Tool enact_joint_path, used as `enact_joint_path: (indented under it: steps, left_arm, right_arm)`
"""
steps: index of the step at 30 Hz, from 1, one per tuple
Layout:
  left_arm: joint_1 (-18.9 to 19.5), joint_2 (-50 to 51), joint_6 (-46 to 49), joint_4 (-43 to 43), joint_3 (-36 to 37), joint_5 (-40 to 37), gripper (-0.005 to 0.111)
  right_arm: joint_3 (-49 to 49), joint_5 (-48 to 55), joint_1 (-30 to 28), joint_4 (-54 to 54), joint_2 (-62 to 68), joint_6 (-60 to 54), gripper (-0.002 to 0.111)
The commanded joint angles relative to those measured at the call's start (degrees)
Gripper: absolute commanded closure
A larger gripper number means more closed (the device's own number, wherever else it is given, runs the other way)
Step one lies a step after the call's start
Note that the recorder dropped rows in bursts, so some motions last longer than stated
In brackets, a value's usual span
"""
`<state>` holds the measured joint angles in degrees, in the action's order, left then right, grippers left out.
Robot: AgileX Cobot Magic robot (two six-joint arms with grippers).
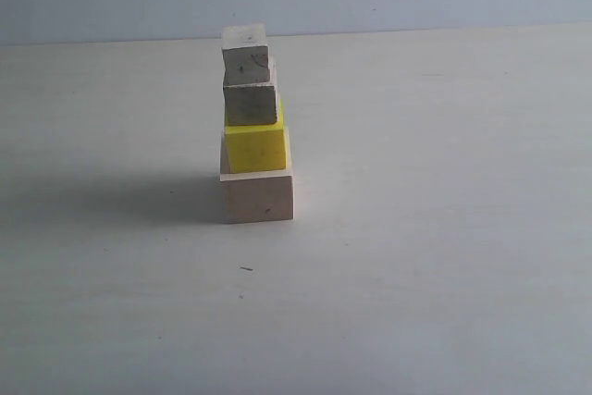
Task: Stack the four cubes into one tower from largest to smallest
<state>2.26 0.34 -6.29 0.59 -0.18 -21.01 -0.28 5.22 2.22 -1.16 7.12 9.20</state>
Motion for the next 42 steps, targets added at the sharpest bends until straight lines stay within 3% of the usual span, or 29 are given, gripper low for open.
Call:
enact_joint_path:
  steps: [1,17,42]
  left_arm:
    - [0.09,-0.34,0.04,-0.08,0.18,0.27,0.107]
    - [0.09,-0.34,0.04,-0.08,0.18,0.27,0.107]
    - [0.09,-0.34,0.04,-0.08,0.18,0.27,0.107]
  right_arm:
    - [0.28,2.34,-0.26,-1.42,-0.38,-0.68,0.108]
    - [0.28,14.37,-0.26,-3.74,-7.12,-0.70,0.108]
    - [0.28,14.26,-0.26,-3.74,-7.12,-0.70,0.108]
